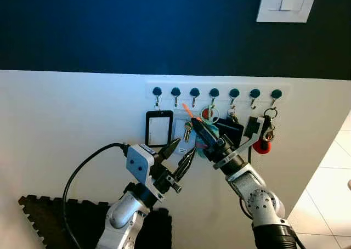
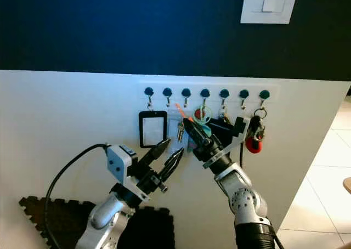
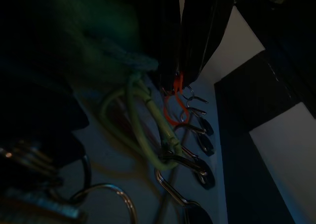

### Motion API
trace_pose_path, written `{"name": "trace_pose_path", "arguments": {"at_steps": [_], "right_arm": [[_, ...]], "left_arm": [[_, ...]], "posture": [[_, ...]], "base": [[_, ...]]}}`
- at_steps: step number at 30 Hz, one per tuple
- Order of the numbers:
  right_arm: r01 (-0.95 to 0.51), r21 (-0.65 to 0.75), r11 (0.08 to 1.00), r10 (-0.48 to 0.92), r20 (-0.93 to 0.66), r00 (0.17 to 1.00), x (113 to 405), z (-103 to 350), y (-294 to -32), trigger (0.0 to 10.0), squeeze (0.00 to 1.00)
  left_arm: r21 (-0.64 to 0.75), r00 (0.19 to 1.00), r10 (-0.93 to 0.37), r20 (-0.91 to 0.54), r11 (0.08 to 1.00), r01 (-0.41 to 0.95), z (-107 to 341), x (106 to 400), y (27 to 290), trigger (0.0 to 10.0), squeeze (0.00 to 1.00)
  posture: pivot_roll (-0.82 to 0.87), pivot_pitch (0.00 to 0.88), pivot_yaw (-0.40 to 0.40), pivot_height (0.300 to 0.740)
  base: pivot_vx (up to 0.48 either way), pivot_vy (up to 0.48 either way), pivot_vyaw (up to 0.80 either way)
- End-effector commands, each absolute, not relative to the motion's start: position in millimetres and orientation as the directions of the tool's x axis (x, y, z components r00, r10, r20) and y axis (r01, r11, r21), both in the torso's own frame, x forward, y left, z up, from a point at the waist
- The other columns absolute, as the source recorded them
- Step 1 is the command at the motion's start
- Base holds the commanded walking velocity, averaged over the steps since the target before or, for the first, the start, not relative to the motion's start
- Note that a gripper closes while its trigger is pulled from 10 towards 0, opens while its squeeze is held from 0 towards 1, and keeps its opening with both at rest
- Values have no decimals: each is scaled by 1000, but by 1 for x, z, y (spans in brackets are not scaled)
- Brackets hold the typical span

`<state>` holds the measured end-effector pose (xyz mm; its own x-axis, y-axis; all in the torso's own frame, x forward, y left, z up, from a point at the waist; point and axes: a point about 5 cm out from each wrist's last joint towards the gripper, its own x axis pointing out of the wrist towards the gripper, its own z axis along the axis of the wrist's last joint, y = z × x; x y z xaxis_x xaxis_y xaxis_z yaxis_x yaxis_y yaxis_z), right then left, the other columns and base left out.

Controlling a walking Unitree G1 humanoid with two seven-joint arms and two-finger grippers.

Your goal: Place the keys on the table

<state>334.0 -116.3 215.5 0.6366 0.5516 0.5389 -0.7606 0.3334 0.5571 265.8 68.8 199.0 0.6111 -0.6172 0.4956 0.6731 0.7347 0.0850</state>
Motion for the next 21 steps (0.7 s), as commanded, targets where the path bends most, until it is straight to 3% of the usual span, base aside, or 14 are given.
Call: {"name": "trace_pose_path", "arguments": {"at_steps": [1, 12, 21], "right_arm": [[-778, 545, 311, 552, 563, 615, 333, 222, -114, 10000, 0], [-786, 522, 331, 567, 556, 608, 332, 226, -109, 10000, 0], [-767, 537, 352, 649, 450, 614, 326, 201, -95, 10000, 0]], "left_arm": [[110, 602, -625, 497, 733, 671, 203, 266, 68, 10000, 0], [112, 603, -630, 490, 731, 673, 202, 266, 68, 10000, 0], [118, 601, -641, 478, 725, 679, 200, 265, 67, 10000, 0]], "posture": [[15, 37, -14, 740], [14, 36, -16, 740], [14, 35, -15, 740]], "base": [[0, 0, 0], [0, 0, 0], [0, 0, 0]]}}
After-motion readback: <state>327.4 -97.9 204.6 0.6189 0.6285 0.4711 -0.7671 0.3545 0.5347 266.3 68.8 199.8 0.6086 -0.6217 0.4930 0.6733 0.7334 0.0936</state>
